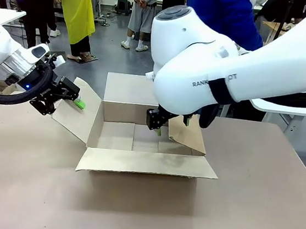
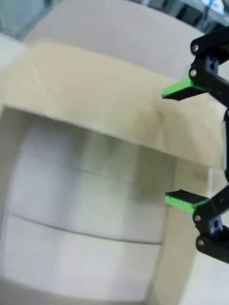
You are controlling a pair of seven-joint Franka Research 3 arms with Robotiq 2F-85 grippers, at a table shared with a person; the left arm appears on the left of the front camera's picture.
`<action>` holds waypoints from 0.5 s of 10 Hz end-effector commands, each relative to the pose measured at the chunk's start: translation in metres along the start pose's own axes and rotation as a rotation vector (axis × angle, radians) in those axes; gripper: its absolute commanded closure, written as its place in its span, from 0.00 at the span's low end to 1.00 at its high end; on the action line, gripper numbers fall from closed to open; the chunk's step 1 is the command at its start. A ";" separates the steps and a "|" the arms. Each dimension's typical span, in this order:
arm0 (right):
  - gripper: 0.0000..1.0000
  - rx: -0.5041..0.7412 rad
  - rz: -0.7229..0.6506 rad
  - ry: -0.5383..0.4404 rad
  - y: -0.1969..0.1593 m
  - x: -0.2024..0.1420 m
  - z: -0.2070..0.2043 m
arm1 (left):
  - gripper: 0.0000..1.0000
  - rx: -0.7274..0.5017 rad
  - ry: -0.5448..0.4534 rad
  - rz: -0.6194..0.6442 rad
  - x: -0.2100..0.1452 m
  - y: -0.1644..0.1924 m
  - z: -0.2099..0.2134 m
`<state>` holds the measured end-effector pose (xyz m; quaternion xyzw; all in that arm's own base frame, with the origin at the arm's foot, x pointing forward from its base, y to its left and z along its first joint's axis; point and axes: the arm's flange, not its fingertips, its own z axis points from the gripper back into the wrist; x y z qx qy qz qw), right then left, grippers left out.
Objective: Pack the gift set into the box.
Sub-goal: Place both hands on the side flaps of the Package Box and spread them outward.
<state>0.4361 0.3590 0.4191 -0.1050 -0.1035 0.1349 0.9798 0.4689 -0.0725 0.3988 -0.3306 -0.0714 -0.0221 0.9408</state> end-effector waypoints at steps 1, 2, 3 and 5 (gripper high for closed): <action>0.00 -0.163 -0.134 -0.030 0.016 0.018 -0.002 | 0.00 0.012 0.008 0.003 -0.002 -0.001 0.003; 0.00 -0.220 -0.132 -0.010 0.017 0.020 -0.008 | 0.00 0.012 0.008 0.003 -0.002 -0.001 0.003; 0.00 -0.261 -0.151 -0.003 0.014 0.020 -0.012 | 0.00 0.012 0.008 0.003 -0.002 -0.001 0.003; 0.00 -0.297 -0.174 -0.029 -0.001 0.020 -0.002 | 0.00 0.012 0.008 0.003 -0.002 -0.001 0.003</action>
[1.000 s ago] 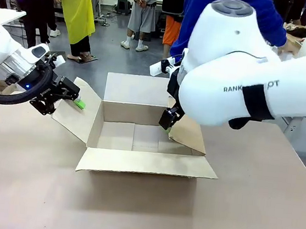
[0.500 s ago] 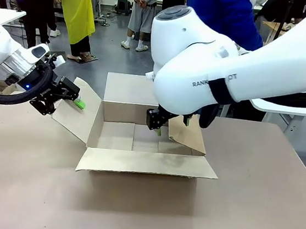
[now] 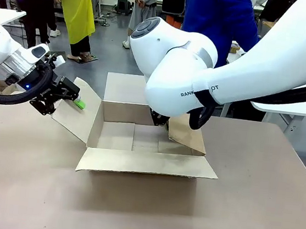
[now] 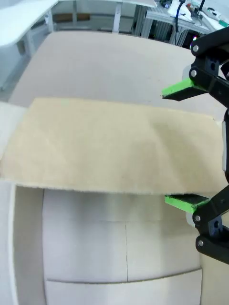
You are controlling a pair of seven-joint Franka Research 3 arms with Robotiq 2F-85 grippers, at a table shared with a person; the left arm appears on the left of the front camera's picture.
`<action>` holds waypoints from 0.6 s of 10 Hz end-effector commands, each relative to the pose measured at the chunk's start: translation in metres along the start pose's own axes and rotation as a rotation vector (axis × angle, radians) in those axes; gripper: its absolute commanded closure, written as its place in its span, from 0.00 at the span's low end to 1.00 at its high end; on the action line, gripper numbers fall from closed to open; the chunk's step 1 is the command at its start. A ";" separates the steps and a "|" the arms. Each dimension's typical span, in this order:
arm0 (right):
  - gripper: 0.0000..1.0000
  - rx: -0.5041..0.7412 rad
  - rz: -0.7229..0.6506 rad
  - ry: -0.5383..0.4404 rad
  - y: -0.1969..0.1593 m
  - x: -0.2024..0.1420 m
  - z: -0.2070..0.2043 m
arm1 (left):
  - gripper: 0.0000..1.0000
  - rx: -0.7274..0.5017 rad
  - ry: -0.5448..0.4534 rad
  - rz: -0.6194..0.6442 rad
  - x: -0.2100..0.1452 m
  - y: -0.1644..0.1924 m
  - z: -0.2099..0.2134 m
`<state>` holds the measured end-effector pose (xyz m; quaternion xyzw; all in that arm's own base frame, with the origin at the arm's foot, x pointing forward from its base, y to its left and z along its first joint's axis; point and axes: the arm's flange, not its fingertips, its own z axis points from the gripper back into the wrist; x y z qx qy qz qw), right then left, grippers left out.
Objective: Pack the gift set into the box.
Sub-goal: Place both hands on the side flaps of the Package Box and spread them outward.
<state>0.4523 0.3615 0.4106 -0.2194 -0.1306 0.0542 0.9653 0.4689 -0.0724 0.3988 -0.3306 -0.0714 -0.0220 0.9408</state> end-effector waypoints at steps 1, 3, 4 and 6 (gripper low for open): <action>0.00 -0.057 -0.055 -0.016 -0.013 0.007 0.014 | 0.00 0.012 0.008 0.003 -0.002 -0.001 0.003; 0.00 -0.101 -0.074 -0.010 -0.037 0.009 0.023 | 0.00 0.012 0.008 0.003 -0.002 -0.001 0.003; 0.00 -0.112 -0.090 0.007 -0.052 0.008 0.021 | 0.00 0.012 0.008 0.003 -0.002 -0.001 0.003; 0.00 0.019 -0.086 0.036 -0.090 0.001 0.007 | 0.00 0.012 0.008 0.003 -0.002 -0.001 0.003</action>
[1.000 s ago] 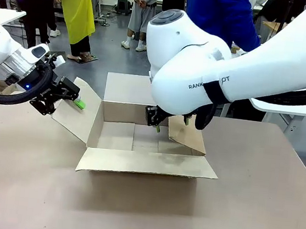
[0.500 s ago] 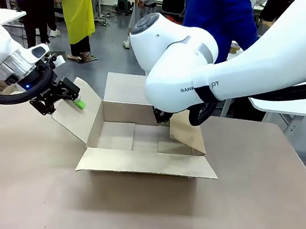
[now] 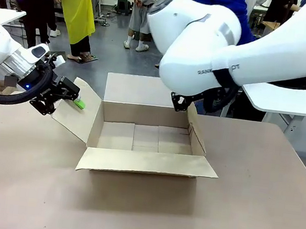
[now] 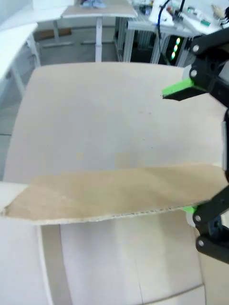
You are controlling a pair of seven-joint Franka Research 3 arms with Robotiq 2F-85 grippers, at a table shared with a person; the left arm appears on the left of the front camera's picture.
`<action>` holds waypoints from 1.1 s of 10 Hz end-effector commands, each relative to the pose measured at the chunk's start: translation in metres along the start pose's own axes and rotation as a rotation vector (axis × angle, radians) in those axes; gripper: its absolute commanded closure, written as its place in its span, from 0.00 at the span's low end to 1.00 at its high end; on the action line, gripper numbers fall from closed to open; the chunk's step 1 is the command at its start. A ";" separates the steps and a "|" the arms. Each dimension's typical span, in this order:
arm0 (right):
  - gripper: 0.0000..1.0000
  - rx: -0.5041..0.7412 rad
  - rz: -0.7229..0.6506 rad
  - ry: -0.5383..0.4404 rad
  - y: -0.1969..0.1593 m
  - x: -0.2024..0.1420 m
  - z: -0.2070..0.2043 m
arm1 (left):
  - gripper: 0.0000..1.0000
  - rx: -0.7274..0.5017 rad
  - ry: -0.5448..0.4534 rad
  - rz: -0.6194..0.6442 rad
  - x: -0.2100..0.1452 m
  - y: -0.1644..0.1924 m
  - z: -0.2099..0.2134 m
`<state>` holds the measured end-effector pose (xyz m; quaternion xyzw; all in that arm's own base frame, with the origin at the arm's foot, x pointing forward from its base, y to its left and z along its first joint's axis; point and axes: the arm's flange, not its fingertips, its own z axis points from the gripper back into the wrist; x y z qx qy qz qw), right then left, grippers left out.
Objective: Pack the gift set into the box.
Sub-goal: Place both hands on the side flaps of the Package Box and spread them outward.
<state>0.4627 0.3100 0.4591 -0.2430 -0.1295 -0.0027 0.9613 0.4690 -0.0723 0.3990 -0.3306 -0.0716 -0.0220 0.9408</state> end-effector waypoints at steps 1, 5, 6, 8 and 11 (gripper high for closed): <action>0.00 0.209 0.018 0.040 -0.043 -0.008 -0.025 | 0.00 0.012 0.008 0.003 -0.002 -0.001 0.003; 0.00 0.437 -0.047 0.095 -0.114 -0.009 -0.084 | 0.00 0.012 0.008 0.003 -0.002 -0.001 0.003; 0.00 0.524 -0.070 0.077 -0.129 -0.011 -0.098 | 0.00 0.012 0.008 0.003 -0.002 -0.001 0.003; 0.00 0.436 -0.082 0.081 -0.117 0.002 -0.082 | 0.00 0.012 0.008 0.003 -0.002 -0.001 0.003; 0.00 0.436 -0.082 0.081 -0.117 0.002 -0.082 | 0.00 0.012 0.008 0.003 -0.002 -0.001 0.003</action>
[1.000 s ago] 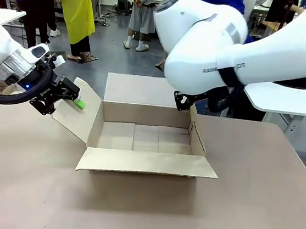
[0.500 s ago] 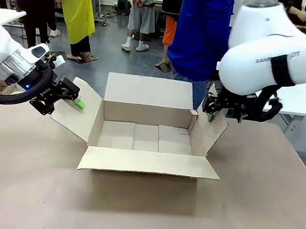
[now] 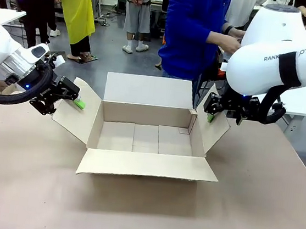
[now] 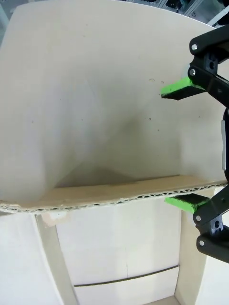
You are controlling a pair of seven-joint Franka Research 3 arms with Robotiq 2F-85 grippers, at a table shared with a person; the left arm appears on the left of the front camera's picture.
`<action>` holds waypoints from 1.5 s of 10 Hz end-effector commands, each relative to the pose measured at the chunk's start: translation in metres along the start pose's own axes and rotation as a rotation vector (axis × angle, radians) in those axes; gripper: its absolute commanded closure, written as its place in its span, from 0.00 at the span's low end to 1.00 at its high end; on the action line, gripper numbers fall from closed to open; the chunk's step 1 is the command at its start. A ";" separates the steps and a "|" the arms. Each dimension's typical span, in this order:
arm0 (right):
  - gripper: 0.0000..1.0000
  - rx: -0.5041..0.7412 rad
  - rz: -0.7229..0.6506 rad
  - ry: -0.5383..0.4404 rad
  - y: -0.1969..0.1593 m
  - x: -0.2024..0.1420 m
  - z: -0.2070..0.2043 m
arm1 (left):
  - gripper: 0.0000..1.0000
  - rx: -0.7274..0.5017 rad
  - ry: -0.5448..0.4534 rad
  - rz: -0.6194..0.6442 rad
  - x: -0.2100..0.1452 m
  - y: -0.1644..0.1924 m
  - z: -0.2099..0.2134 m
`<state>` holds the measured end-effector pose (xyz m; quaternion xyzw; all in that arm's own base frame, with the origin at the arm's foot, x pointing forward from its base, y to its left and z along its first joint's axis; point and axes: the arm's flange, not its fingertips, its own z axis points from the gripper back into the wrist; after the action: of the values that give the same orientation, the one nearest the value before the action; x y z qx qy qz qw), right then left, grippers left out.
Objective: Pack the gift set into the box.
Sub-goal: Place both hands on the side flaps of the Package Box and spread them outward, then lift both hands away from the flaps of the Package Box.
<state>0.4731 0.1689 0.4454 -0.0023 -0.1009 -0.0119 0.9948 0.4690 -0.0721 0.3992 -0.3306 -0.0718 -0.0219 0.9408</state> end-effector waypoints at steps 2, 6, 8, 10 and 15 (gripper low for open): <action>0.00 -0.046 -0.019 0.005 0.000 0.004 -0.001 | 0.00 0.012 0.009 0.003 -0.002 -0.001 0.003; 0.00 0.233 -0.028 0.021 -0.055 0.004 -0.011 | 0.00 0.012 0.009 0.003 -0.002 -0.001 0.003; 0.00 0.220 -0.105 0.009 -0.073 0.002 -0.024 | 0.00 0.012 0.009 0.003 -0.002 -0.001 0.003; 0.00 0.187 -0.093 0.035 -0.066 0.010 -0.018 | 0.00 0.012 0.009 0.003 -0.002 -0.001 0.003; 0.00 0.187 -0.093 0.035 -0.066 0.010 -0.018 | 0.00 0.012 0.009 0.003 -0.002 -0.001 0.003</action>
<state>0.4844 0.1029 0.4259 0.0943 -0.0865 -0.0485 0.9906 0.4690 -0.0720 0.3992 -0.3306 -0.0718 -0.0218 0.9408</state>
